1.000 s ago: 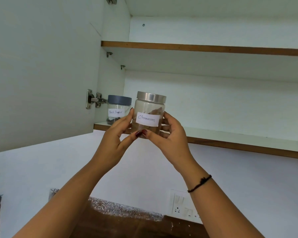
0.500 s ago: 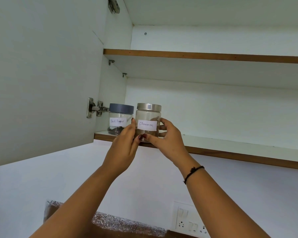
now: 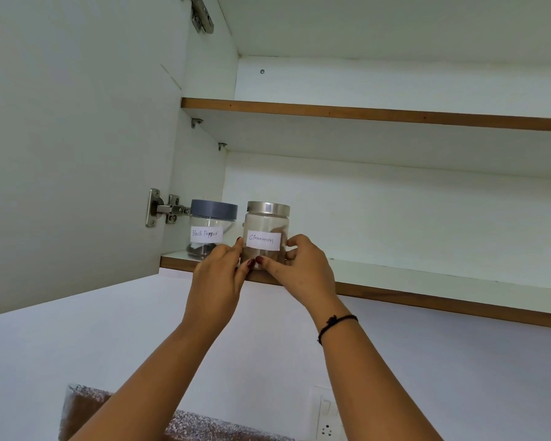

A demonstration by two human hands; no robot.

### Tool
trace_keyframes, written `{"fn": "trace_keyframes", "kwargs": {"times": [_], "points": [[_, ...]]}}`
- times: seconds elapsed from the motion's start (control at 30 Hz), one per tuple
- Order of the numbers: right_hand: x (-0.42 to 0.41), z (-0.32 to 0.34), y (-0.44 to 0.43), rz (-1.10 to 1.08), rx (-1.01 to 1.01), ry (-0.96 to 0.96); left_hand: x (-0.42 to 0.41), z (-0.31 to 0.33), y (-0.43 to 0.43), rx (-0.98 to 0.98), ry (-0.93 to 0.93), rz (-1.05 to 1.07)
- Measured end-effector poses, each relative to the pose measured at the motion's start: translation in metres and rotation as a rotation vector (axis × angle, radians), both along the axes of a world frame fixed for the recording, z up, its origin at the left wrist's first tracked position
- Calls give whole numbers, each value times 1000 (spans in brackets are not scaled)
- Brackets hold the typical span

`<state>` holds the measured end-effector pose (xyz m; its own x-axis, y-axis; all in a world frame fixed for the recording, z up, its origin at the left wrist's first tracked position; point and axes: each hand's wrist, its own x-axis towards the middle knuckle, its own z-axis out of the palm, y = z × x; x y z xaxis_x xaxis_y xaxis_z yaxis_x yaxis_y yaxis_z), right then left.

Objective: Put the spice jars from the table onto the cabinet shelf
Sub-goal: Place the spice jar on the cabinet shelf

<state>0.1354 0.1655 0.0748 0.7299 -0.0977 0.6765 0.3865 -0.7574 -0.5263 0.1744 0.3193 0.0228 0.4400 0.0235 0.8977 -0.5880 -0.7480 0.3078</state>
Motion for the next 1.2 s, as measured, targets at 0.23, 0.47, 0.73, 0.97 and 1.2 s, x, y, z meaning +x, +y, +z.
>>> {"fn": "trace_keyframes", "kwargs": {"times": [0.23, 0.47, 0.73, 0.97, 1.2], "points": [[3, 3, -2, -35, -21, 18, -1, -1, -7, -3, 8, 65], [5, 3, 1, -87, -70, -14, 1, -1, -9, -13, 7, 95], [7, 2, 3, -120, -38, -2, 0, 0, -7, -18, 24, 79], [6, -3, 9, -200, -28, -57, -2, 1, -7, -44, 50, 70], [1, -7, 11, -195, -44, -107, -6, 4, -8, -44, 82, 74]]}}
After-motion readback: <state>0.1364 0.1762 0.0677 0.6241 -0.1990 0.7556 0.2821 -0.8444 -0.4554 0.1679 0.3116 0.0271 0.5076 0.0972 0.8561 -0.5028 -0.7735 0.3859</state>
